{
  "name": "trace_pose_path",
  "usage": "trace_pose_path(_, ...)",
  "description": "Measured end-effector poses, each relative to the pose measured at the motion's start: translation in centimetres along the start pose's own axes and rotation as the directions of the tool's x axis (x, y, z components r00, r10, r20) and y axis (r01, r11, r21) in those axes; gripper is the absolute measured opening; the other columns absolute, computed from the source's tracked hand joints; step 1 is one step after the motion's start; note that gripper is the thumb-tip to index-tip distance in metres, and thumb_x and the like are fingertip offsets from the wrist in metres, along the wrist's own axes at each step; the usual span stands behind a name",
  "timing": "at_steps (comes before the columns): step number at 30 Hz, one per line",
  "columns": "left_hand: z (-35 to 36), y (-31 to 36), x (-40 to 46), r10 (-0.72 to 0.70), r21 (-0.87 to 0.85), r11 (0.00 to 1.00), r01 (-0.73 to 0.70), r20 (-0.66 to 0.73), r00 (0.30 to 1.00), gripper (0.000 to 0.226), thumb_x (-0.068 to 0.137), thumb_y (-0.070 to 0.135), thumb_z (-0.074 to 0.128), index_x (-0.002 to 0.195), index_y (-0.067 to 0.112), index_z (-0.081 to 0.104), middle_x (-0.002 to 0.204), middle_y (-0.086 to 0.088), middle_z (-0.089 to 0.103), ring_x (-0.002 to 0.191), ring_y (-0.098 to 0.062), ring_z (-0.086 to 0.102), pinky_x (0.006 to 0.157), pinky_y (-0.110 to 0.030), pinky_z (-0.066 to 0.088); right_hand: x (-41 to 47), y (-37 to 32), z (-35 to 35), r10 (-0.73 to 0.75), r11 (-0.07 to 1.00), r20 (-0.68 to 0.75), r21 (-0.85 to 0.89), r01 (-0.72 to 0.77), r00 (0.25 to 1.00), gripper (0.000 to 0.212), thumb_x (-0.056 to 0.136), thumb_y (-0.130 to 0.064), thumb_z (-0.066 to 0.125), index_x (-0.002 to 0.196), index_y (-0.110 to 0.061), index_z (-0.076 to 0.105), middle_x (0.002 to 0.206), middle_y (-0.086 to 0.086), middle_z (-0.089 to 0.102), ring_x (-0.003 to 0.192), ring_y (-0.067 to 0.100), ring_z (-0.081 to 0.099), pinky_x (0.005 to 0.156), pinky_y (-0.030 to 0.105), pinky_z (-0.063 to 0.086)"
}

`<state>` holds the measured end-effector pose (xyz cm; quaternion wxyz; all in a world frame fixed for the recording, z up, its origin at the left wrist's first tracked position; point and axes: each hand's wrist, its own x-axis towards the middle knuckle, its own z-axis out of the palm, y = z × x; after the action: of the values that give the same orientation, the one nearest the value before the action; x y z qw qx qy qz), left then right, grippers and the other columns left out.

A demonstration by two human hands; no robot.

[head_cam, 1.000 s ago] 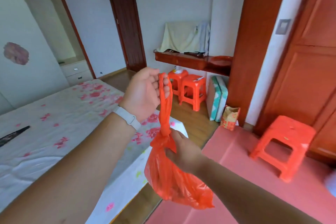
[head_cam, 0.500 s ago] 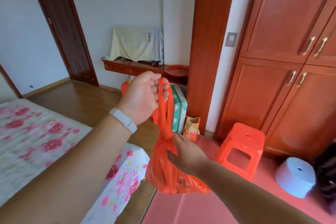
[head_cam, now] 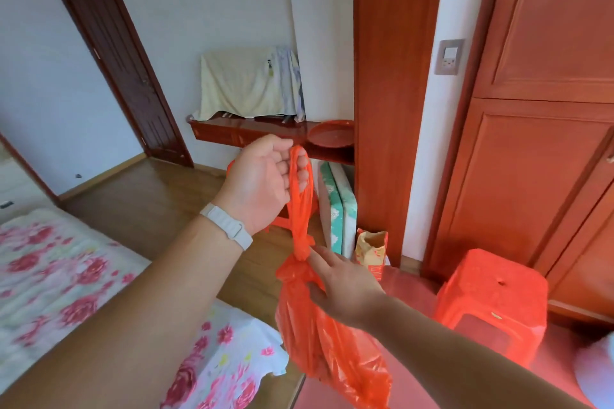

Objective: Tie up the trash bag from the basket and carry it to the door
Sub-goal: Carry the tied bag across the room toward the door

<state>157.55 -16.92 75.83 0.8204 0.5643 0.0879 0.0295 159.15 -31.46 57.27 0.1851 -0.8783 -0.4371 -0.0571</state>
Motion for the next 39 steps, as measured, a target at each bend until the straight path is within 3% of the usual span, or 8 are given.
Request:
trace_pose_path(8, 1.9, 2.0, 11.6, 0.019, 0.054, 0.998, -0.015, -0.080, 0.997, 0.033, 0.080, 0.028, 0.053, 0.103, 0.005, 0.057, 0.079, -0.004, 0.059, 0.070, -0.017, 0.058, 0.075, -0.032, 0.046, 9.4, 10.7, -1.0, -0.117, 0.993, 0.016, 0.029, 0.117, 0.993, 0.055, 0.089, -0.040, 0.041, 0.140, -0.019, 0.039, 0.134, 0.009, 0.058, 0.101, 0.033, 0.067, 0.061, 0.043, 0.060)
trace_pose_path(18, 0.5, 5.1, 21.9, 0.097, 0.029, 0.995, -0.093, -0.141, 0.985, 0.027, 0.082, 0.027, 0.051, 0.097, 0.006, 0.057, 0.079, -0.004, 0.059, 0.071, -0.017, 0.056, 0.075, -0.031, 0.045, 20.3, 17.0, -2.1, -0.093, 0.996, -0.021, 0.016, 0.093, 0.995, 0.057, 0.094, -0.036, 0.052, 0.145, -0.013, 0.042, 0.153, 0.004, 0.042, 0.127, 0.027, 0.054, 0.078, 0.043, 0.058)
trace_pose_path(23, -2.2, 5.8, 28.4, 0.113, -0.047, 0.991, -0.123, -0.181, 0.977, 0.024, 0.082, 0.027, 0.052, 0.096, 0.007, 0.057, 0.077, -0.003, 0.060, 0.070, -0.016, 0.057, 0.073, -0.030, 0.046, 26.4, 19.7, -0.2, -0.062, 0.997, 0.012, -0.040, 0.063, 0.998, 0.061, 0.078, -0.040, 0.070, 0.129, -0.009, 0.058, 0.135, 0.006, 0.062, 0.104, 0.026, 0.070, 0.057, 0.036, 0.059)
trace_pose_path(29, -7.6, 7.0, 36.4, 0.106, -0.133, 0.983, -0.125, -0.144, 0.984, 0.027, 0.080, 0.026, 0.053, 0.098, 0.007, 0.056, 0.079, -0.003, 0.058, 0.070, -0.015, 0.056, 0.071, -0.028, 0.046, 35.0, 21.5, 1.7, -0.066, 0.991, 0.077, -0.113, 0.075, 0.995, 0.067, 0.061, -0.050, 0.082, 0.116, -0.016, 0.063, 0.126, 0.002, 0.068, 0.096, 0.018, 0.072, 0.053, 0.026, 0.057)
trace_pose_path(34, -13.1, 10.8, 41.5, 0.103, -0.136, 0.983, -0.124, -0.147, 0.984, 0.026, 0.083, 0.026, 0.050, 0.098, 0.006, 0.057, 0.079, -0.004, 0.058, 0.069, -0.016, 0.056, 0.069, -0.027, 0.047, 43.1, 20.9, 3.9, -0.116, 0.982, 0.104, -0.139, 0.130, 0.988, 0.066, 0.077, -0.052, 0.062, 0.132, -0.018, 0.050, 0.141, 0.004, 0.056, 0.111, 0.022, 0.066, 0.082, 0.040, 0.057)
trace_pose_path(36, -15.4, 12.3, 42.9, 0.117, -0.125, 0.983, -0.135, -0.143, 0.983, 0.027, 0.084, 0.025, 0.049, 0.099, 0.005, 0.057, 0.078, -0.004, 0.058, 0.069, -0.016, 0.055, 0.068, -0.027, 0.047, 46.7, 20.1, 4.4, -0.170, 0.966, 0.084, -0.181, 0.183, 0.982, 0.068, 0.071, -0.054, 0.070, 0.128, -0.019, 0.057, 0.135, 0.001, 0.061, 0.109, 0.018, 0.067, 0.111, 0.040, 0.030)
trace_pose_path(37, -16.6, 13.0, 43.6, 0.127, -0.120, 0.982, -0.145, -0.149, 0.981, 0.027, 0.084, 0.025, 0.049, 0.099, 0.005, 0.057, 0.078, -0.004, 0.058, 0.069, -0.016, 0.055, 0.068, -0.027, 0.047, 48.3, 19.5, 4.4, -0.167, 0.963, 0.076, -0.200, 0.179, 0.983, 0.070, 0.065, -0.058, 0.072, 0.124, -0.022, 0.064, 0.130, -0.003, 0.065, 0.105, 0.012, 0.069, 0.109, 0.039, 0.030)
trace_pose_path(39, -18.8, 14.3, 44.7, 0.142, -0.107, 0.981, -0.162, -0.172, 0.975, 0.027, 0.082, 0.027, 0.051, 0.098, 0.005, 0.057, 0.077, -0.003, 0.058, 0.068, -0.016, 0.056, 0.068, -0.027, 0.047, 51.1, 17.8, 4.0, -0.114, 0.972, 0.061, -0.198, 0.124, 0.992, 0.071, 0.056, -0.065, 0.075, 0.116, -0.026, 0.071, 0.123, -0.010, 0.069, 0.092, 0.002, 0.071, 0.081, 0.032, 0.054)
